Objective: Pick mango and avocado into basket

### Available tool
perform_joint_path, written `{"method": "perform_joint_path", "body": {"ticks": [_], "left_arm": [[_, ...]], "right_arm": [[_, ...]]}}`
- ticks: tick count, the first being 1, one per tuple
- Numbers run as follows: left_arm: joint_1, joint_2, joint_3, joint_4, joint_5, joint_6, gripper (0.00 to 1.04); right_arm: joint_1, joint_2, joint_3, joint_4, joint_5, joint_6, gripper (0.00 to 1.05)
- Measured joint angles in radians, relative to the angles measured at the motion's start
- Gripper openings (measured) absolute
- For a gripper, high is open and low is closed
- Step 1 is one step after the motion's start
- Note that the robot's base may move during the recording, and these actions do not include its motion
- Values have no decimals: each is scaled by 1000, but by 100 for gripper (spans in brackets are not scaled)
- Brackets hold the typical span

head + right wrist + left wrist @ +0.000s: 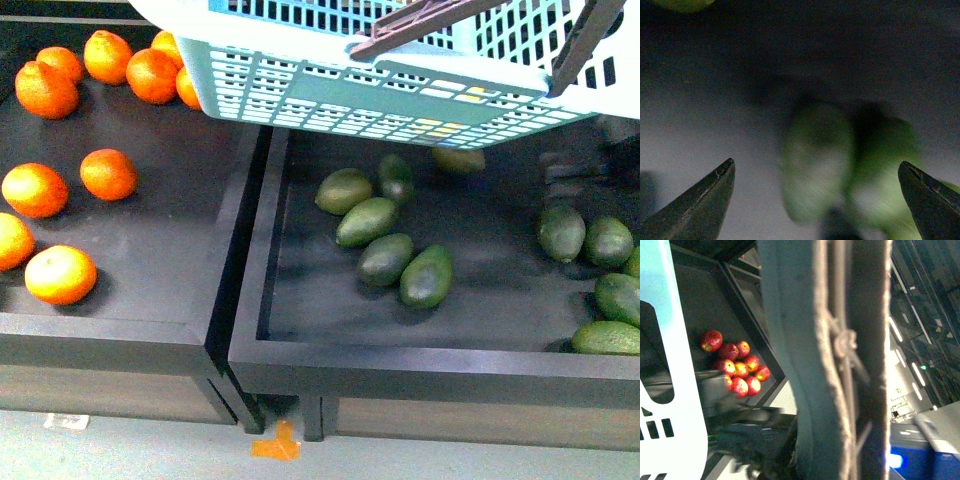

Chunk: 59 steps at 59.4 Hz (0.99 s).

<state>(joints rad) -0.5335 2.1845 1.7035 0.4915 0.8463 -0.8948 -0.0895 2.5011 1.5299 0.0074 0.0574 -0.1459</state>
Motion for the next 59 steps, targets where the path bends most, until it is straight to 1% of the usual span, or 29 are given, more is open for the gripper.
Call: {"method": "perform_joint_path", "body": {"ticks": [2, 4, 5, 6, 11, 14, 18, 24, 34, 45, 59], "left_arm": [[-2, 0, 0, 0, 5, 11, 5], [-2, 0, 0, 0, 7, 19, 5], [-2, 0, 0, 0, 1, 21, 5], [-2, 0, -1, 0, -14, 20, 5], [2, 0, -2, 0, -23, 6, 5], [8, 0, -2, 0, -18, 1, 5], [10, 0, -2, 0, -18, 10, 5], [10, 0, -2, 0, -14, 13, 5], [1, 0, -2, 0, -5, 0, 5], [-2, 0, -2, 0, -8, -1, 5], [1, 0, -2, 0, -9, -1, 5]], "right_arm": [[14, 67, 46, 0, -10, 5, 96], [26, 101, 59, 6, 31, -10, 96], [42, 119, 72, 15, 64, -19, 96], [45, 123, 80, 16, 76, -19, 96], [34, 129, 100, 19, 12, 8, 96], [31, 134, 105, 30, 14, 23, 96], [27, 146, 106, 47, 49, 23, 96], [13, 150, 107, 61, 53, 32, 96], [-15, 150, 87, 54, 32, 63, 96], [-18, 124, 46, 6, 12, 119, 96], [-21, 127, 80, -7, 6, 134, 96]]}}
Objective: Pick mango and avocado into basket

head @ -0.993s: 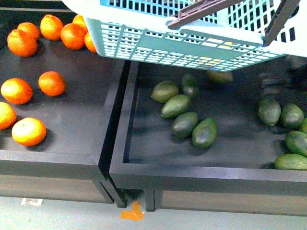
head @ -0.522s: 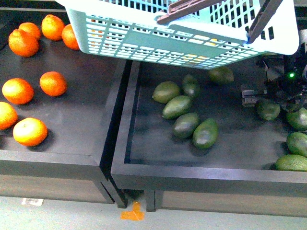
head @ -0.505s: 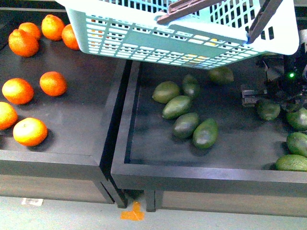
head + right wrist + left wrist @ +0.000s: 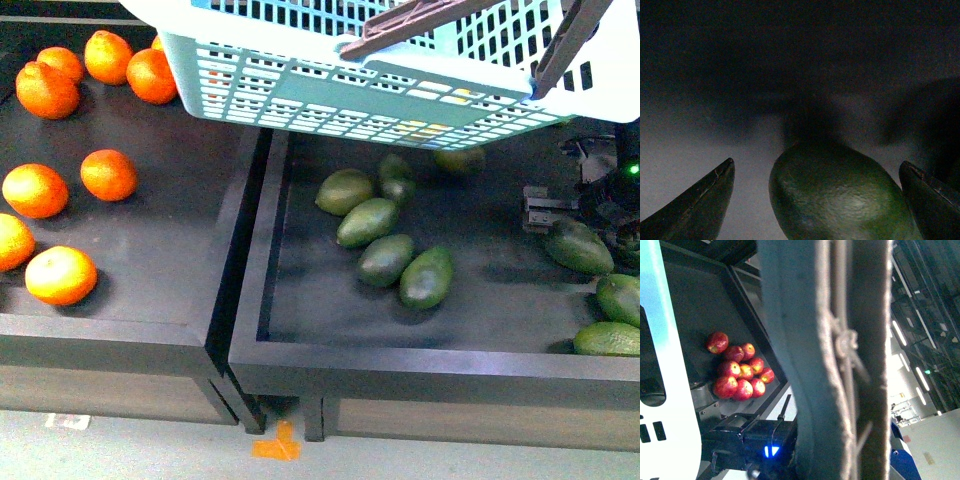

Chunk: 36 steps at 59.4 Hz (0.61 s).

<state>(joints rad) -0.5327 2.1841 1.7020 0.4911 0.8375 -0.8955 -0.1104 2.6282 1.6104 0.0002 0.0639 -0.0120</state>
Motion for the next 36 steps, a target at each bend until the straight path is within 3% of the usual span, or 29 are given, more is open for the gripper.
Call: {"method": "perform_joint_path", "body": {"ticks": [22, 30, 36], "left_arm": [[0, 0, 0, 0, 2, 0, 5], [0, 0, 0, 0, 1, 0, 5], [0, 0, 0, 0, 0, 0, 5]], "right_arm": [[6, 63, 90, -51, -38, -59, 95], [6, 76, 91, -66, -57, -95, 79], [4, 82, 86, -51, -61, -111, 61]]}}
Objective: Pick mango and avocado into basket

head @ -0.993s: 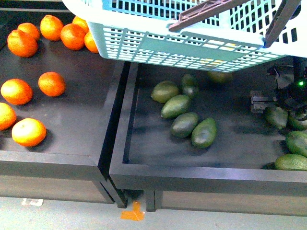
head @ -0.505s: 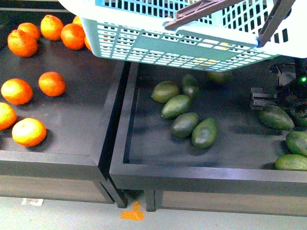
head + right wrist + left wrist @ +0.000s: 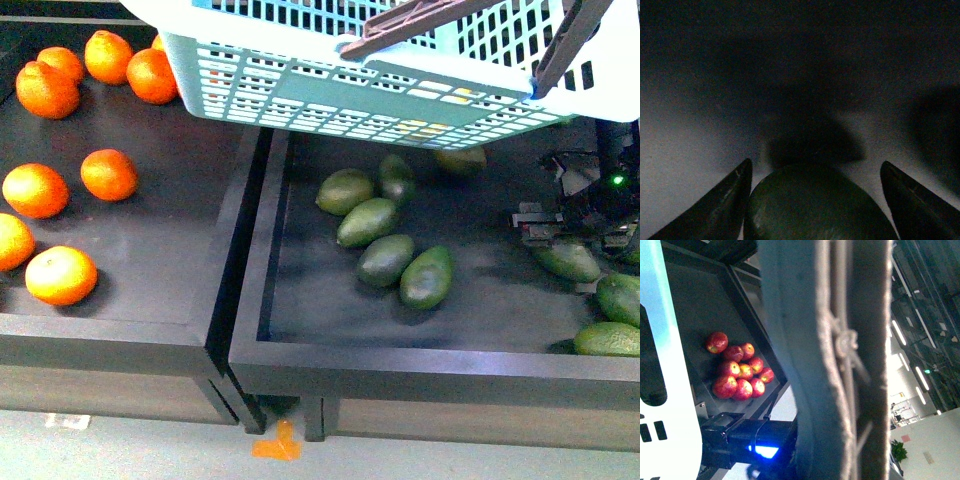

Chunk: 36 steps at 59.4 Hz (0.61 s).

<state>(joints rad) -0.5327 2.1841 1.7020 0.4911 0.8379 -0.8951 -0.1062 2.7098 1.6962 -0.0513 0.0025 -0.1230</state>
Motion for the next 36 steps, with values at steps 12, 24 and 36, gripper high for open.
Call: {"method": "perform_joint_path", "body": {"ticks": [12, 24, 36], "left_arm": [[0, 0, 0, 0, 1, 0, 5], [0, 0, 0, 0, 1, 0, 5], [0, 0, 0, 0, 0, 0, 5]], "right_arm": [[-12, -7, -24, 12, -12, -13, 57], [-58, -80, -86, 95, 48, 73, 57], [-114, -315, -180, 224, 20, 238, 57]]}}
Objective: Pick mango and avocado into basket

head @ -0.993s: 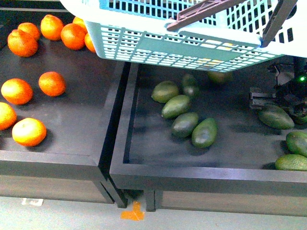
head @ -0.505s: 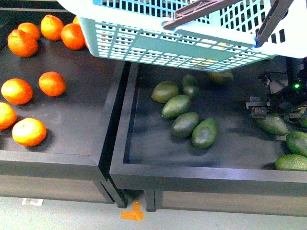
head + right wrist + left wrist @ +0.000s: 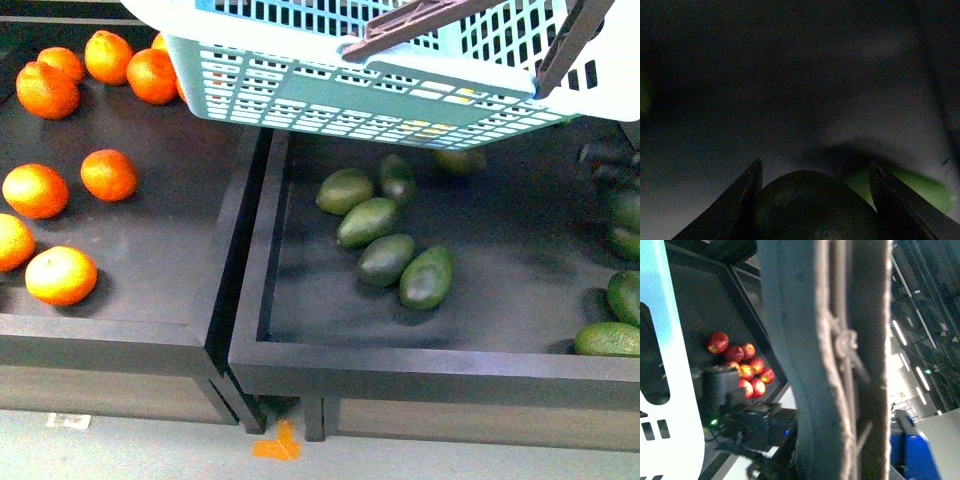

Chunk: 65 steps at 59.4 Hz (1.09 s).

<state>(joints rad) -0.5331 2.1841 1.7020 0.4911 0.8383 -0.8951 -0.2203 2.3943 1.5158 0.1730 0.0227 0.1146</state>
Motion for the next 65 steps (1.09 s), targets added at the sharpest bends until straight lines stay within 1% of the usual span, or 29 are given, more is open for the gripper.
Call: {"method": "perform_joint_path", "body": {"ticks": [4, 8, 13, 18, 22, 23, 27, 30, 35, 39, 40, 43, 46, 48, 50, 54, 58, 62, 65], "left_arm": [[0, 0, 0, 0, 0, 0, 5], [0, 0, 0, 0, 0, 0, 5], [0, 0, 0, 0, 1, 0, 5], [0, 0, 0, 0, 3, -1, 5], [0, 0, 0, 0, 3, -1, 5], [0, 0, 0, 0, 2, -1, 5], [0, 0, 0, 0, 0, 0, 5], [0, 0, 0, 0, 0, 0, 5], [0, 0, 0, 0, 0, 0, 5], [0, 0, 0, 0, 0, 0, 5], [0, 0, 0, 0, 0, 0, 5], [0, 0, 0, 0, -1, -1, 5], [1, 0, 0, 0, -1, -3, 5], [2, 0, 0, 0, -1, -2, 5], [2, 0, 0, 0, -2, 0, 5], [2, 0, 0, 0, -7, 2, 5], [2, 0, 0, 0, -1, 0, 5], [2, 0, 0, 0, 14, 0, 5], [2, 0, 0, 0, 19, -1, 5]], "right_arm": [[-11, -109, -38, 23, -41, 52, 56], [-11, -289, -107, 38, -131, 118, 56], [7, -410, -157, 31, -198, 165, 56], [49, -539, -219, 5, -277, 226, 56], [83, -596, -254, -9, -309, 255, 56], [105, -620, -272, -16, -318, 272, 56], [171, -655, -317, -27, -322, 305, 56], [199, -658, -334, -24, -317, 312, 56], [259, -654, -358, -26, -287, 327, 56], [283, -652, -361, -26, -257, 326, 56], [286, -652, -360, -25, -253, 324, 57], [293, -652, -362, -8, -248, 328, 67], [293, -652, -362, 13, -251, 328, 74], [292, -652, -362, 30, -246, 322, 80], [291, -652, -366, 47, -232, 314, 87], [286, -657, -380, 85, -200, 288, 97], [278, -672, -401, 120, -188, 266, 97], [266, -713, -439, 150, -152, 216, 96], [251, -774, -487, 159, -163, 174, 96]]}}
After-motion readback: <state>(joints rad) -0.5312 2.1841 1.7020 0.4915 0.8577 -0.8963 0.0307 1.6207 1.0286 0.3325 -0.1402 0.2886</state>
